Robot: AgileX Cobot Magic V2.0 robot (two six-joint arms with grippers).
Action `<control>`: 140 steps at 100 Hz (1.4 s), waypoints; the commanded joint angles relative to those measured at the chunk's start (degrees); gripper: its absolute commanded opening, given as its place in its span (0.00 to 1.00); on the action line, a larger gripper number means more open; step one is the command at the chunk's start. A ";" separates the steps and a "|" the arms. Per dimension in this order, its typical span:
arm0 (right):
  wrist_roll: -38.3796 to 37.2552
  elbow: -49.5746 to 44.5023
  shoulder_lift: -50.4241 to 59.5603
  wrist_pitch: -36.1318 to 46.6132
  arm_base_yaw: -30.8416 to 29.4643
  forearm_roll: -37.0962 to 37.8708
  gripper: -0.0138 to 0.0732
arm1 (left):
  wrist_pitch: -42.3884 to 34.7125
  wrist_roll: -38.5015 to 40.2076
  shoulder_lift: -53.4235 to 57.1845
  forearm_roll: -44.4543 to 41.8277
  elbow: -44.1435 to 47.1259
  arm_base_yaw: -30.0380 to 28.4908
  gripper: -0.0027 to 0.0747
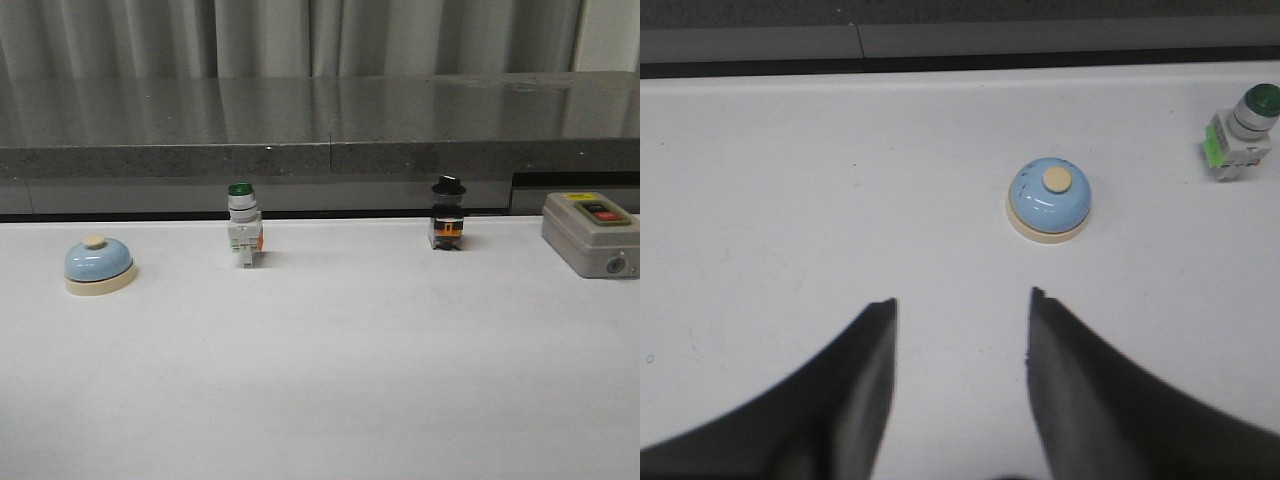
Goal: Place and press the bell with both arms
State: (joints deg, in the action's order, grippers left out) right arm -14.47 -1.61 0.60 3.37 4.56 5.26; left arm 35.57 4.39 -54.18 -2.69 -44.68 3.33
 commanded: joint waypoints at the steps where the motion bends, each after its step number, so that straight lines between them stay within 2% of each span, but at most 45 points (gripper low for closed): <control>1: 0.20 1.07 1.16 4.88 0.04 0.30 0.08 | -2.95 -0.20 0.37 0.35 -2.15 -0.04 0.82; 6: 0.20 1.07 1.16 4.88 0.04 0.30 0.08 | -2.80 -0.20 0.37 0.47 -2.15 -0.04 0.93; 9: 0.20 1.07 1.16 4.88 0.04 0.30 0.08 | -2.81 -0.20 0.37 0.60 -2.15 -0.04 0.95; 23: 0.20 1.07 1.16 4.88 0.04 0.30 0.08 | -2.51 -0.20 0.37 2.69 -2.19 0.07 0.89; 46: 0.20 1.07 1.16 4.88 0.04 0.30 0.08 | -4.40 -0.22 -2.53 2.69 -4.25 3.99 0.89; 77: 0.20 1.07 1.16 4.88 0.04 0.30 0.08 | -4.91 -0.22 -17.93 2.69 -13.98 8.73 0.89; 111: 0.20 1.07 1.16 4.88 0.04 0.30 0.08 | -4.60 -0.95 -36.27 2.69 -26.95 9.06 0.89; 140: 0.20 1.07 1.16 4.88 0.04 0.30 0.08 | -4.59 -1.32 -47.33 2.37 -31.69 9.06 0.89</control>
State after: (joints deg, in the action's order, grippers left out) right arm -14.58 -1.61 0.60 3.37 4.56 5.26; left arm 33.56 3.06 -101.73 -0.49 -73.85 11.85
